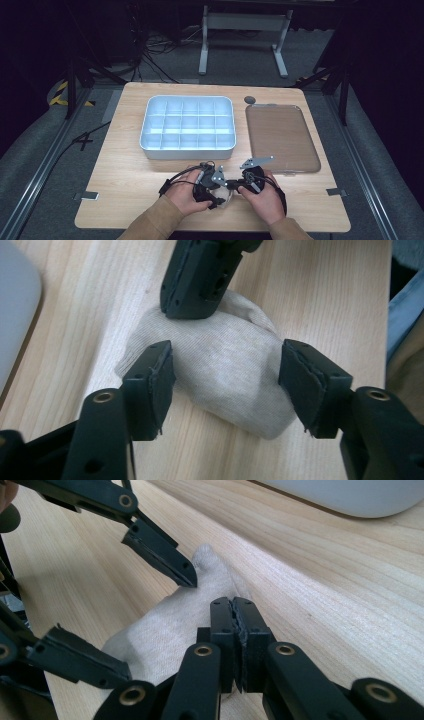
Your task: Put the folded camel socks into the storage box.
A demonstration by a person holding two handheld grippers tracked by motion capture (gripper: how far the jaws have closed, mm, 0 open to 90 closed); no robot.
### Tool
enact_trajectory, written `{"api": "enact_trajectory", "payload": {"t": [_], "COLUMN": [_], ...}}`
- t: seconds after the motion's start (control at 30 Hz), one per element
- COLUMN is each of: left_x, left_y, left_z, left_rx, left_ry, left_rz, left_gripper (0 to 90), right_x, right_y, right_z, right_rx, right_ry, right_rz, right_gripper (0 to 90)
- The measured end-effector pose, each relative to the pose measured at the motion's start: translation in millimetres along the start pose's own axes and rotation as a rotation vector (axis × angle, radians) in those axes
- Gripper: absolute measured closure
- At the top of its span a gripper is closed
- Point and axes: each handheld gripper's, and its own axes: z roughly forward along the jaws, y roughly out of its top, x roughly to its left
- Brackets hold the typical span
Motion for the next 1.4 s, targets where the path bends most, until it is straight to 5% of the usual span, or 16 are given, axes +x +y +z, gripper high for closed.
{"api": "enact_trajectory", "payload": {"t": [0.4, 0.73, 1.4], "left_x": [0.1, 1.1, -1.9], "left_y": [-0.5, -1.7, -3.7], "left_z": [6.1, 7.0, 9.4], "left_rx": [0.029, 0.032, 0.038], "left_ry": [0.01, 0.004, 0.015], "left_rz": [-0.034, -0.073, -0.095], "left_gripper": [34.5, 34.3, 30.1], "right_x": [5.1, 11.2, 11.3], "right_y": [0.4, 0.3, -1.7], "right_z": [-5.2, -15.6, 5.7], "right_rx": [0.005, 0.044, 0.096], "right_ry": [-0.027, -0.073, -0.024], "right_rz": [-0.02, -0.015, 0.115], "right_gripper": [82.0, 58.9, 46.5]}}
